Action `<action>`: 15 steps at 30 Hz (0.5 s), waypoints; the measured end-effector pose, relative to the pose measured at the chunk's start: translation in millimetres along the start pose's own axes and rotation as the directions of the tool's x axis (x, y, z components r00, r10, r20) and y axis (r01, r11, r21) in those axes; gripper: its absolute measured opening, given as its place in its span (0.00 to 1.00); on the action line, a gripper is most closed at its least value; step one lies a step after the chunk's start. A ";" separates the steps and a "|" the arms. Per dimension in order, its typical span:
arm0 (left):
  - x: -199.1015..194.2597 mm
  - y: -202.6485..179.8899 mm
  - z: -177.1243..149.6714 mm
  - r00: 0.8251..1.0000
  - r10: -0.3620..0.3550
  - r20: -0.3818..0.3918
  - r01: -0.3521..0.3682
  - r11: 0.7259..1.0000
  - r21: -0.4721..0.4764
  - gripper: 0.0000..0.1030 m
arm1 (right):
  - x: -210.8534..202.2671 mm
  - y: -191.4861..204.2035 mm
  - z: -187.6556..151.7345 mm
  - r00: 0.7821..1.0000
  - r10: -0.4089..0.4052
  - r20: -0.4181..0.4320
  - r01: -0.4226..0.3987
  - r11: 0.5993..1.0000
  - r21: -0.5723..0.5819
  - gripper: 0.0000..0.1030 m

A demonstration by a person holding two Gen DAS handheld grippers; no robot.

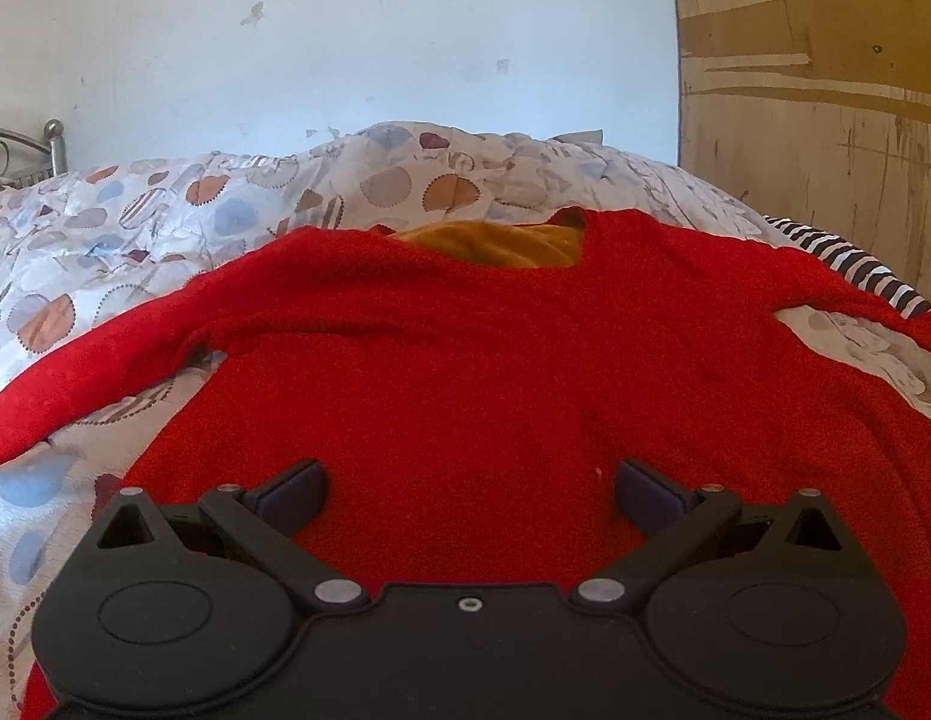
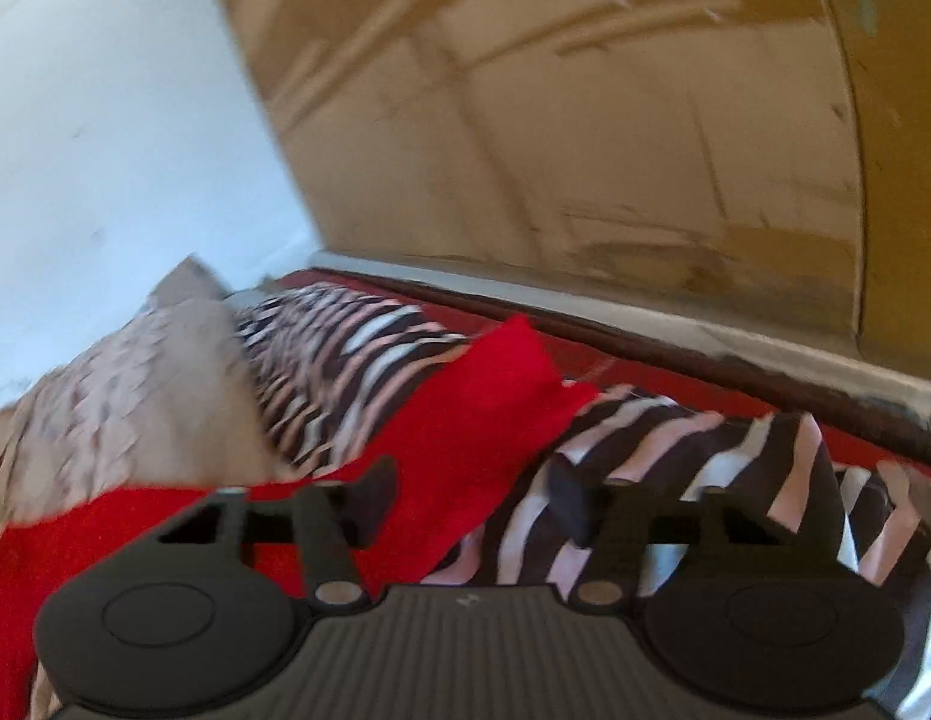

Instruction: Fold small clothes

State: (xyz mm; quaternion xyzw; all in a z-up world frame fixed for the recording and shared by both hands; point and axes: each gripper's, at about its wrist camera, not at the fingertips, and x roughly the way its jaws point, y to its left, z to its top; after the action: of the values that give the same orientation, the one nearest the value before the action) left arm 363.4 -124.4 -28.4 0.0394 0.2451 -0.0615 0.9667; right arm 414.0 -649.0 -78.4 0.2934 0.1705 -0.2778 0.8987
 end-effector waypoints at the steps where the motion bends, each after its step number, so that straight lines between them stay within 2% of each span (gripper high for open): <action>1: -0.4 1.3 1.6 1.000 -0.006 -0.003 0.006 1.000 -0.004 1.00 | 1.3 2.5 -0.5 1.000 -0.014 0.008 0.014 1.000 0.007 0.31; 2: -1.4 2.8 4.0 1.000 -0.014 -0.007 0.014 1.000 -0.006 1.00 | 3.4 3.0 1.4 1.000 -0.024 0.012 0.024 1.000 0.008 0.25; 4: -6.3 5.5 9.1 0.999 -0.032 -0.001 0.032 0.999 -0.001 1.00 | 10.6 7.4 5.2 0.999 -0.039 0.003 0.039 0.999 -0.014 0.07; 6: -12.6 7.9 14.8 0.999 -0.034 0.015 0.034 0.999 0.012 1.00 | 12.5 14.8 8.0 0.999 -0.053 0.006 0.054 0.998 -0.042 0.06; 10: -27.0 18.0 31.2 0.998 -0.036 0.043 0.035 0.999 0.020 1.00 | -11.5 45.6 12.7 0.996 -0.017 0.091 0.028 0.992 -0.121 0.05; 13: -36.4 27.2 43.9 0.998 -0.029 0.054 0.028 0.999 0.021 0.99 | -37.7 88.2 18.8 0.985 0.083 0.150 -0.049 0.975 -0.218 0.05; 15: -41.0 34.6 51.3 0.998 -0.012 0.061 0.011 1.000 0.012 1.00 | -56.8 122.3 21.7 0.969 0.178 0.172 -0.124 0.951 -0.284 0.05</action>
State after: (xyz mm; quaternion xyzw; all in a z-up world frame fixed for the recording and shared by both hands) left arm 356.5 -91.5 37.8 0.0417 0.2151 -0.0697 0.9732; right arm 445.6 -557.4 17.8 0.1512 0.0945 -0.2093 0.9615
